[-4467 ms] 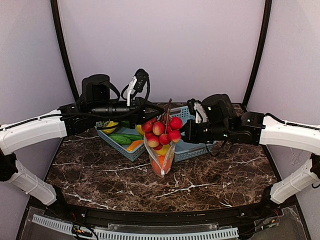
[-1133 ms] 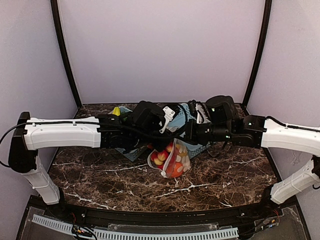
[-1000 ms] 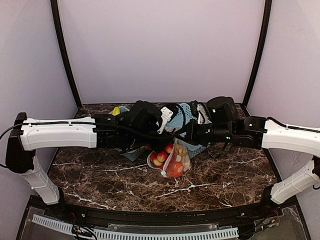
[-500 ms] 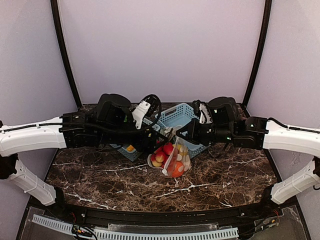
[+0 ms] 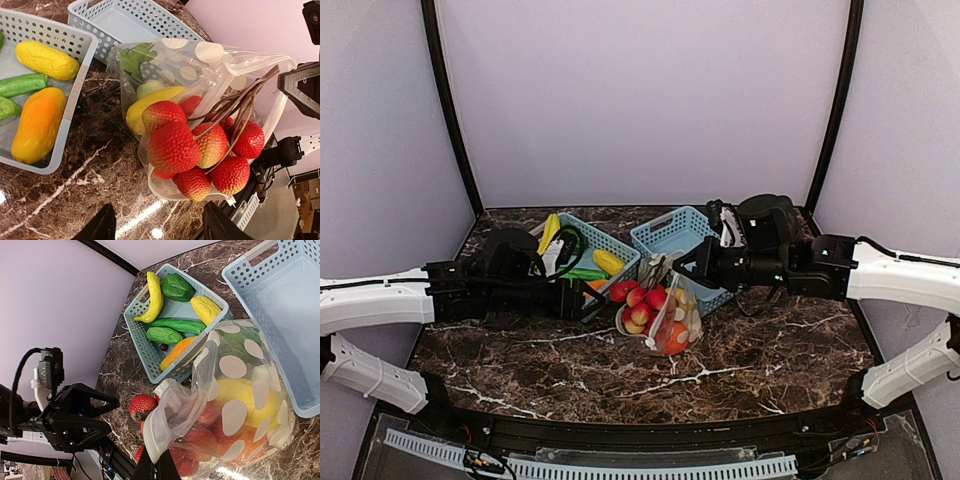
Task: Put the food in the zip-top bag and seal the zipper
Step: Place the fake fruit in the zipper food storage bag, then adjust the zipper food storage bag at the center of the board.
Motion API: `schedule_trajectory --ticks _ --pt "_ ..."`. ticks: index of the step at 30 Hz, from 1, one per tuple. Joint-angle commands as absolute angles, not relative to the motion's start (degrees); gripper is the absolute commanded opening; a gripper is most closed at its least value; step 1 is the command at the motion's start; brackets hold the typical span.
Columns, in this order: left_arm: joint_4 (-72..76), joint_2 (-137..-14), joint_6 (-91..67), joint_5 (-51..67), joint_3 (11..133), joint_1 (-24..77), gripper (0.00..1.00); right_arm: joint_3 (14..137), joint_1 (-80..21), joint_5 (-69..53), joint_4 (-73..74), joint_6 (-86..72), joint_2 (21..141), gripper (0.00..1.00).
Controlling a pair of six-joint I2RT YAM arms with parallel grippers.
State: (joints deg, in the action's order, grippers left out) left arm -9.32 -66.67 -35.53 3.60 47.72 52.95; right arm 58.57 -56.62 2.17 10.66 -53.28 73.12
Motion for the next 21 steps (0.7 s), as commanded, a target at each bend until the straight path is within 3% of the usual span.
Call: schedule_trajectory --ticks 1,12,21 --pt "-3.2 -66.8 -41.5 8.5 43.7 52.2 0.58 58.0 -56.4 3.2 7.5 -53.7 71.8 0.0" --pt "6.8 -75.2 -44.8 13.0 41.6 51.6 0.51 57.7 -56.4 3.6 7.5 -53.7 71.2 0.0" --pt "7.0 -78.6 -45.6 12.3 41.2 51.4 0.38 57.4 -56.4 4.2 7.4 -53.7 70.4 0.0"
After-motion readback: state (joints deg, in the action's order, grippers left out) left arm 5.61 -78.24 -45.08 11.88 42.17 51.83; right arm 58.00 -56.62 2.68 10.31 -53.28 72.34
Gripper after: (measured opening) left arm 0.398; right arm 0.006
